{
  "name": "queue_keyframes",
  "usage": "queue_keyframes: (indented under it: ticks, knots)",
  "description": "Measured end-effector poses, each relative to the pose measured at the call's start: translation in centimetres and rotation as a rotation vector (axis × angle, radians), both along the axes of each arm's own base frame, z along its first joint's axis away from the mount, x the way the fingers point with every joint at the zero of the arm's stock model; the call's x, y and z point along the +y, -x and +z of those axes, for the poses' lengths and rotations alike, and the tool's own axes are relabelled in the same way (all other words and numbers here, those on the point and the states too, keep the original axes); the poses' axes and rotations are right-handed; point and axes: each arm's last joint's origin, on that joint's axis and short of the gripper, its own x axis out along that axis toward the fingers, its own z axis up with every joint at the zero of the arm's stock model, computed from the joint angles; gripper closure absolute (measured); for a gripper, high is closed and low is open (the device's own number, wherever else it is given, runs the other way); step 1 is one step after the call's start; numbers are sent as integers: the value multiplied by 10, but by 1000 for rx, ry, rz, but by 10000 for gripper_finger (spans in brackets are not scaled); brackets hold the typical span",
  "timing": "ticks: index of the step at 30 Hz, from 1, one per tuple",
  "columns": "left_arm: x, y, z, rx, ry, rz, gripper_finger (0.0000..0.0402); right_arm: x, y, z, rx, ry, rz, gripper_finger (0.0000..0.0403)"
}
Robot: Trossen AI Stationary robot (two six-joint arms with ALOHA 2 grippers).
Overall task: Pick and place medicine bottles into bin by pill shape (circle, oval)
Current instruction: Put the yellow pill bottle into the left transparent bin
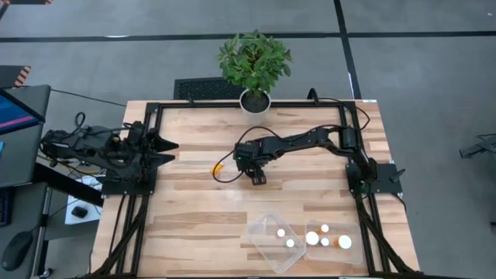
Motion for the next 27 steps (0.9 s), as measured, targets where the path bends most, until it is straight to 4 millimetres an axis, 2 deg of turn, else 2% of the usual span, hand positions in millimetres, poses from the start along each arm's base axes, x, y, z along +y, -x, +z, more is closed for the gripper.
queue_keyframes:
  ticks: [4, 15, 22, 27]
  knots:
    - [0, 0, -1, 14, -5, 10, 107, 0, 1, 1, 2, -4, -12, 170]
    - [1, 0, -1, 13, -5, 19, 107, 0, -1, 3, -4, -34, -58, 287]
    - [1, 0, -1, 13, -5, 18, 107, -1, -13, 11, -159, -180, -139, 300]
    - [1, 0, -2, 20, -7, 20, 107, 2, -22, 38, -332, -288, -154, 291]
